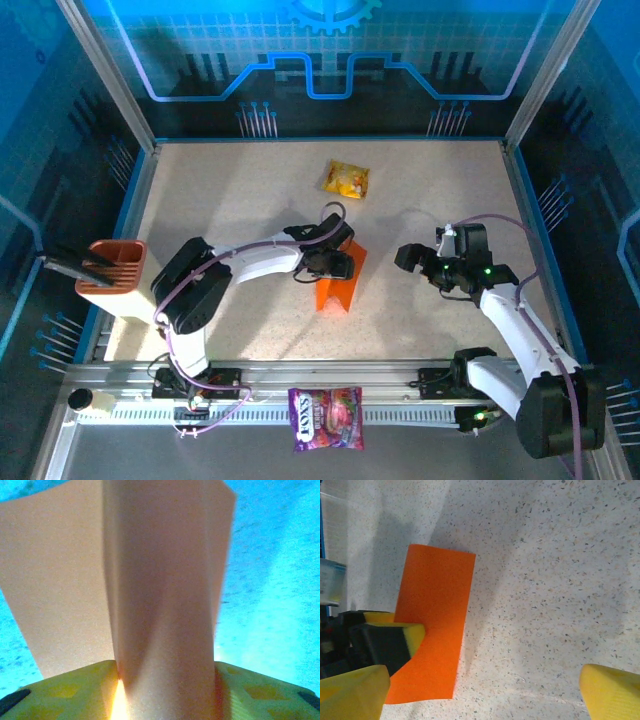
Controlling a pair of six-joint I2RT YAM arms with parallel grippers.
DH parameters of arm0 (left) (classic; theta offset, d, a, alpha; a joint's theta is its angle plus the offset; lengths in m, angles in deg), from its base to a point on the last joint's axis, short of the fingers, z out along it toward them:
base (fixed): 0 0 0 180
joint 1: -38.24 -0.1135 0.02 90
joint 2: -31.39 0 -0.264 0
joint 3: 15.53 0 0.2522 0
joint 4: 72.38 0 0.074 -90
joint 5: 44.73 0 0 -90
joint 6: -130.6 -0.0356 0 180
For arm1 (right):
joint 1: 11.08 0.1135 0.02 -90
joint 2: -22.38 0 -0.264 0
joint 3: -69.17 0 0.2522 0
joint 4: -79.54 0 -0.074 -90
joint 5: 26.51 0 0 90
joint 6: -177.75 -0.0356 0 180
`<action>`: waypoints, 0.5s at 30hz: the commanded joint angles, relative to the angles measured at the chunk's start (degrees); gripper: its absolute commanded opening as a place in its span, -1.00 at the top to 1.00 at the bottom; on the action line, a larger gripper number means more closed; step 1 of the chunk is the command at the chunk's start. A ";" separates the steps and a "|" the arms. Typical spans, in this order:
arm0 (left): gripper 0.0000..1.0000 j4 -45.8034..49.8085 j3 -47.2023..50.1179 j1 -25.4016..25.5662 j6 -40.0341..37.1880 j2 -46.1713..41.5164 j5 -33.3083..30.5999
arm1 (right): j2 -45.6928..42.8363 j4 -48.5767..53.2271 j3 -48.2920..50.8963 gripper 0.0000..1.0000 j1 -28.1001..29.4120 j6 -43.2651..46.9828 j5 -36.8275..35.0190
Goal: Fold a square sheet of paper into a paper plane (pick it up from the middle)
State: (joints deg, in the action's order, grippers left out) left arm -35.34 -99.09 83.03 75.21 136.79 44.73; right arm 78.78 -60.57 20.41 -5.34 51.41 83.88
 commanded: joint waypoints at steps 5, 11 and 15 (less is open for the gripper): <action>0.04 -9.22 4.67 -1.45 4.85 -6.19 7.12 | -1.14 1.32 -0.35 -0.91 0.65 -0.63 -2.27; 0.05 -23.97 12.45 -4.50 13.80 -8.80 16.39 | -2.24 -1.39 0.72 -0.90 0.60 -1.62 -0.68; 0.01 -29.56 13.22 -5.60 16.72 -7.48 24.35 | -1.71 -3.28 0.91 -0.90 0.59 -1.31 3.47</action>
State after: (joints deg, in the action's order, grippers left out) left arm -57.52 -85.74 77.90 87.78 129.36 60.82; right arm 77.34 -62.19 20.65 -5.34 50.29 83.88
